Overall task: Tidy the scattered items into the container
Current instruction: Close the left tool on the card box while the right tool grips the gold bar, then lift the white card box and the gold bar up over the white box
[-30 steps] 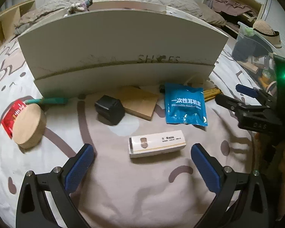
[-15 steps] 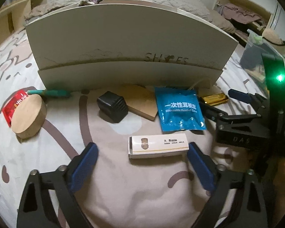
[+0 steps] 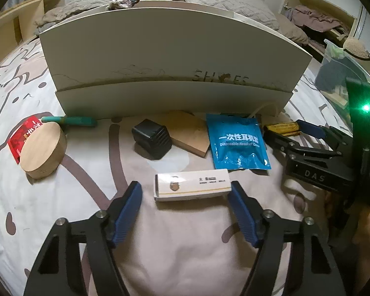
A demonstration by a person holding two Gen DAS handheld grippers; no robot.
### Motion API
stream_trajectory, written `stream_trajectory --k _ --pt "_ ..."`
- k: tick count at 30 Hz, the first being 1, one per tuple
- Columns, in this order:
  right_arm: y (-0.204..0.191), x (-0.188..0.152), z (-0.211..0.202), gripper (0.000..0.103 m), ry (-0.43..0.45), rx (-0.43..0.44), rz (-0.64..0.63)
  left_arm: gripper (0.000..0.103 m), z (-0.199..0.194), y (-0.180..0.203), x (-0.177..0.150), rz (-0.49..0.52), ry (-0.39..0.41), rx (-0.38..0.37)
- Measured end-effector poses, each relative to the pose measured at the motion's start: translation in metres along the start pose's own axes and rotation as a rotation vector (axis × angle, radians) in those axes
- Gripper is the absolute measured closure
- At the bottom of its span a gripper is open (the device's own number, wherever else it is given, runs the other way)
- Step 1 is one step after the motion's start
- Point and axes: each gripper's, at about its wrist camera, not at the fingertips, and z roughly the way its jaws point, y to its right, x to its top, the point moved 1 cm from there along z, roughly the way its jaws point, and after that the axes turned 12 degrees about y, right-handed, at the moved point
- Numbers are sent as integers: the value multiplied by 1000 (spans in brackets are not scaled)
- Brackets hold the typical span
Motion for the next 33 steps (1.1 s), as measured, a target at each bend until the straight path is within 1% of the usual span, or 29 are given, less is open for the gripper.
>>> stream_trajectory --k 3,4,13,19,30,33 --pt "4 -1 -2 22 20 12 36 45 0 1 1 7 3 4" --pt "4 0 -2 22 24 14 44 46 -1 1 1 9 3 3" --pt "5 1 0 22 32 30 57 46 -1 4 1 26 10 7" --pt "10 1 -3 22 47 57 93 46 -3 7 4 24 23 -4" --pt "18 1 -20 22 54 103 157 46 -8 8 13 9 61 -1" --pt "17 5 -31 22 77 113 159 46 -11 9 16 6 74 1"
